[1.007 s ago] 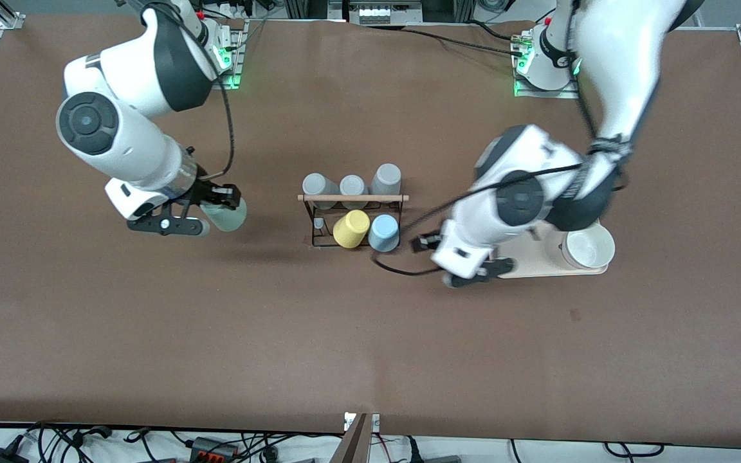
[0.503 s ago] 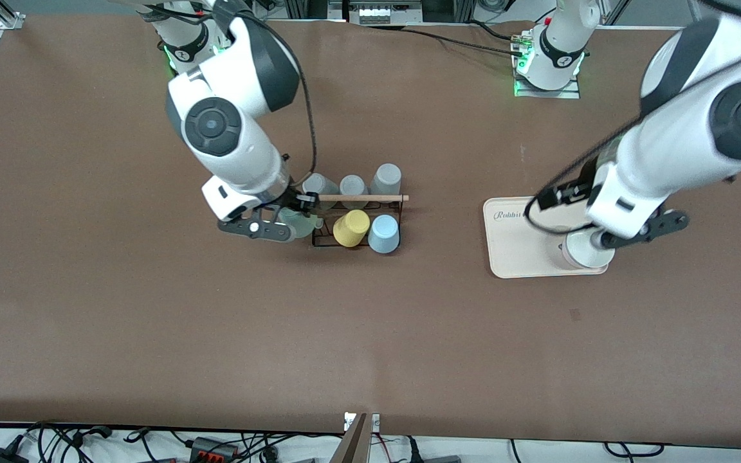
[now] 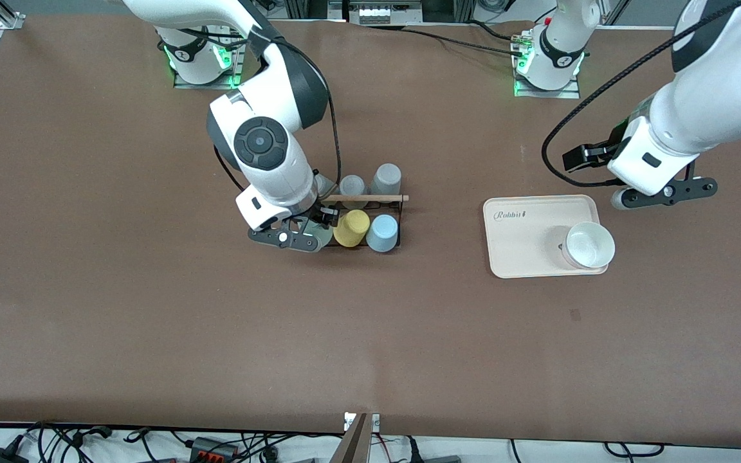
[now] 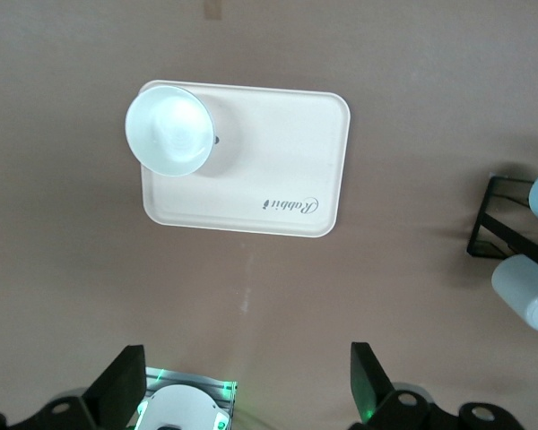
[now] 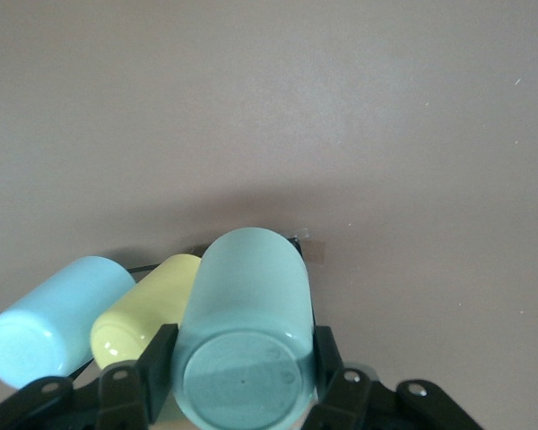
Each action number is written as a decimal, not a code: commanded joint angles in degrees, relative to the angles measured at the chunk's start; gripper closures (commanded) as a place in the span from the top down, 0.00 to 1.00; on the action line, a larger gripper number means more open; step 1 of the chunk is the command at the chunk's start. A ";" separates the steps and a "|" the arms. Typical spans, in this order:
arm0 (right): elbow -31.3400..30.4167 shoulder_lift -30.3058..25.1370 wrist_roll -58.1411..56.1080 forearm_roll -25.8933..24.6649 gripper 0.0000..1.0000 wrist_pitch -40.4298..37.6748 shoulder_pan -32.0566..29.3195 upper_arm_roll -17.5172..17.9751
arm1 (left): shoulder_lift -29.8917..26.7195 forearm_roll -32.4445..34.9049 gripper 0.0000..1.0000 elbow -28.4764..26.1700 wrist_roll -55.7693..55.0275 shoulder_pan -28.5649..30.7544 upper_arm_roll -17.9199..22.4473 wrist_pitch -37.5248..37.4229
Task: Hang scattered cups on rack with three cups
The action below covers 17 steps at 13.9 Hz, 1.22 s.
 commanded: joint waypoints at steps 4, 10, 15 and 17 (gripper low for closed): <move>1.28 3.76 0.80 -0.61 0.28 -0.14 1.94 -0.52 | -15.04 -7.05 1.00 -19.78 6.56 3.34 -0.10 11.06; -0.75 4.65 0.72 -0.78 0.42 -0.23 2.64 -0.61 | -5.84 -7.34 1.00 -6.47 12.30 4.30 0.51 6.44; 0.91 4.04 -1.81 -0.61 1.00 -0.23 1.24 -1.04 | -5.54 2.04 1.00 -3.17 9.06 3.96 -0.71 3.61; 4.77 3.42 -8.66 -0.78 1.00 -0.84 0.01 -1.22 | -7.74 1.89 1.00 -7.04 8.25 4.56 -1.07 4.65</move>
